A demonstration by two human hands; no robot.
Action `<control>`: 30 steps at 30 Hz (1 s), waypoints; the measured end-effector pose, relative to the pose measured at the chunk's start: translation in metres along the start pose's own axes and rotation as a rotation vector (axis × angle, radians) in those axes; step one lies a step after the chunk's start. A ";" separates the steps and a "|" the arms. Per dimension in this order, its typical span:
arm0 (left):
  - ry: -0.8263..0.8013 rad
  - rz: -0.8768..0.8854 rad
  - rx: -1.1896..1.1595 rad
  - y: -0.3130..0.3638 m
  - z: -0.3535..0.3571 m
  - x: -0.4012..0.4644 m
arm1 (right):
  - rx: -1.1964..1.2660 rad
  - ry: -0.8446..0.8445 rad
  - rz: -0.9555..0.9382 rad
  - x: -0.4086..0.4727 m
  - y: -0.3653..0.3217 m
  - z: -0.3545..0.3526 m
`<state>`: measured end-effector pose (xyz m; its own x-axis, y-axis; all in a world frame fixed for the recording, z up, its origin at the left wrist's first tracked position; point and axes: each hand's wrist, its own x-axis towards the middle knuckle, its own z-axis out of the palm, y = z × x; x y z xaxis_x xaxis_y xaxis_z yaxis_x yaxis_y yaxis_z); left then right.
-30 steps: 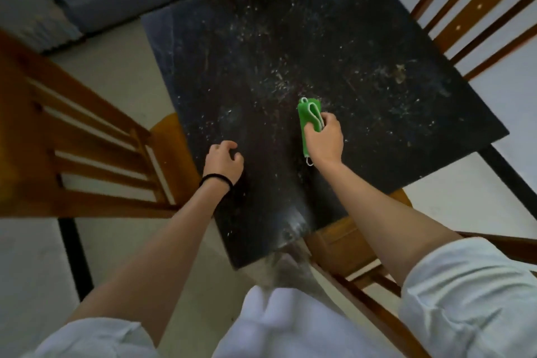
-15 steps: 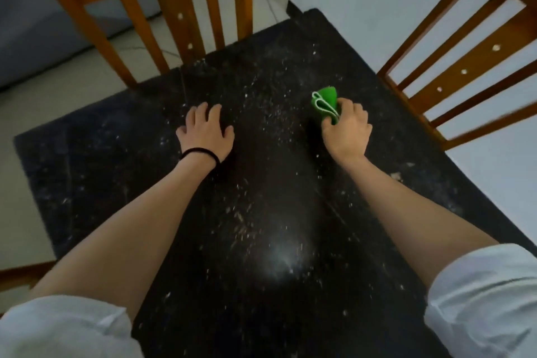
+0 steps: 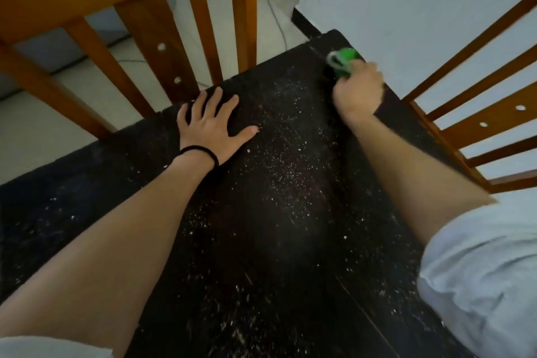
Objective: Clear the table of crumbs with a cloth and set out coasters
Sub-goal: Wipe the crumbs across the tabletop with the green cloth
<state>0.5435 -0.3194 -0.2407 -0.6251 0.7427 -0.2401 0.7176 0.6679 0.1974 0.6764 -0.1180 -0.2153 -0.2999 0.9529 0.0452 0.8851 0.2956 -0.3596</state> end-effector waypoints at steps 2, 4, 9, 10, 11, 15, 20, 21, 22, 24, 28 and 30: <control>0.002 -0.002 -0.022 -0.002 -0.004 0.003 | 0.026 -0.096 -0.296 -0.047 -0.023 0.013; -0.007 -0.003 -0.054 -0.009 -0.008 0.005 | 0.095 -0.183 -0.536 -0.091 -0.028 0.011; -0.017 0.028 -0.049 -0.019 -0.020 0.012 | 0.061 0.115 -0.349 -0.006 -0.015 0.000; -0.015 0.036 -0.045 -0.019 -0.020 0.012 | 0.028 0.128 -0.261 0.020 -0.014 0.000; -0.009 0.043 -0.043 -0.020 -0.020 0.013 | 0.002 0.105 -0.177 0.040 -0.016 0.002; 0.013 0.045 -0.061 -0.021 -0.017 0.014 | -0.110 0.004 -0.148 0.029 -0.048 0.024; 0.105 0.052 -0.227 -0.027 -0.022 0.012 | 0.075 -0.203 -0.765 -0.079 -0.064 0.036; 0.149 0.043 -0.278 -0.030 -0.025 0.009 | 0.112 -0.180 -0.760 -0.068 -0.061 0.028; 0.187 0.017 -0.310 -0.035 -0.026 0.006 | 0.071 -0.109 -0.712 -0.050 -0.057 0.024; 0.234 -0.024 -0.289 -0.044 -0.027 0.000 | -0.064 0.027 -0.506 0.000 -0.048 0.020; 0.210 -0.171 -0.281 -0.061 -0.025 -0.005 | -0.138 -0.064 -0.168 0.030 -0.054 0.026; 0.222 -0.224 -0.310 -0.073 -0.027 -0.009 | -0.152 -0.111 -0.340 -0.013 -0.081 0.041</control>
<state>0.4885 -0.3737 -0.2272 -0.8301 0.5474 -0.1062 0.4515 0.7717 0.4479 0.5937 -0.1573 -0.2247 -0.6144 0.7883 0.0337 0.7688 0.6077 -0.1989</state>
